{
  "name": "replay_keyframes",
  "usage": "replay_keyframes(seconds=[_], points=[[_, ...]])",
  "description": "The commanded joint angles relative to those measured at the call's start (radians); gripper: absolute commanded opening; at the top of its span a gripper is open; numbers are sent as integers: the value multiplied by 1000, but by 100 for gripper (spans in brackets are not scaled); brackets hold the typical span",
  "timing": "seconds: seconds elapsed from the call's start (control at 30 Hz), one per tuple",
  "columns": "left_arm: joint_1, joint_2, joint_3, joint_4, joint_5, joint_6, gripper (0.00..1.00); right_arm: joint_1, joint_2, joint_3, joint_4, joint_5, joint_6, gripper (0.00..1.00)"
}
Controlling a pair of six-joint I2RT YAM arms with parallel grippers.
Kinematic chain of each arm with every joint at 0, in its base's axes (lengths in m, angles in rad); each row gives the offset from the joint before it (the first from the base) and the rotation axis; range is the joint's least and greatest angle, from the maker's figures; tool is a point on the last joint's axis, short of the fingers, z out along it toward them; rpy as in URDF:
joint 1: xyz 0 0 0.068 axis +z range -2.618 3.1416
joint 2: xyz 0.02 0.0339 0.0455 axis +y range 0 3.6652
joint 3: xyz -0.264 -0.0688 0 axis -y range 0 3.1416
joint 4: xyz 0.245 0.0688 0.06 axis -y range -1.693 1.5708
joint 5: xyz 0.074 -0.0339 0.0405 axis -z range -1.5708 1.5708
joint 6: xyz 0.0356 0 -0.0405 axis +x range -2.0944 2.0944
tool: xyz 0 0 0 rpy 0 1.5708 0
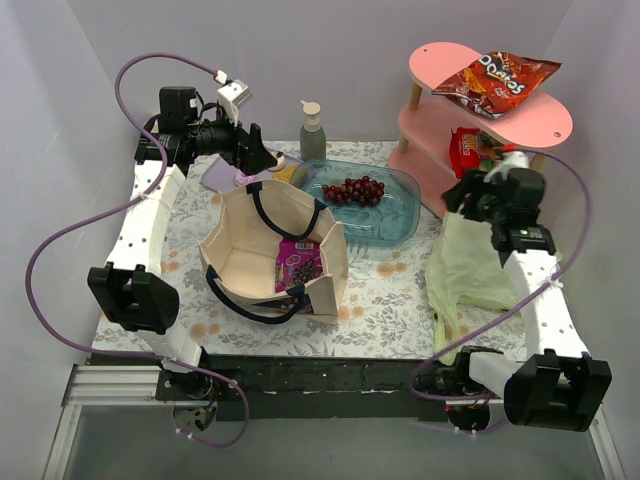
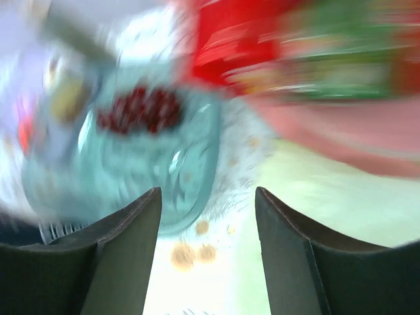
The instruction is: Untie the knot of the grocery bags and take out the mixed food
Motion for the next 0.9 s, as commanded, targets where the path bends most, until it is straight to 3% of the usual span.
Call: replay_keyframes(seconds=[0.0, 0.13, 0.2, 0.23, 0.4, 0.47, 0.7, 0.87], points=[[1, -89, -48, 58, 68, -26, 98, 319, -22, 38, -78, 110, -579, 65], [4, -135, -91, 66, 80, -11, 98, 555, 45, 43, -35, 315, -929, 69], [5, -169, -133, 81, 83, -3, 98, 656, 85, 72, -35, 369, -930, 69], [5, -181, -148, 91, 82, -1, 98, 682, 136, 92, 26, 503, -1172, 74], [5, -261, -234, 108, 68, 17, 98, 768, 320, 190, 337, 856, -1534, 88], [5, -277, -268, 106, 62, 35, 98, 768, 407, 222, 444, 931, -1649, 90], [5, -326, -328, 123, 53, 57, 98, 744, 463, 198, 611, 1043, -1831, 88], [5, -332, -348, 134, 80, 43, 98, 659, 470, 242, 525, 1044, -1748, 84]])
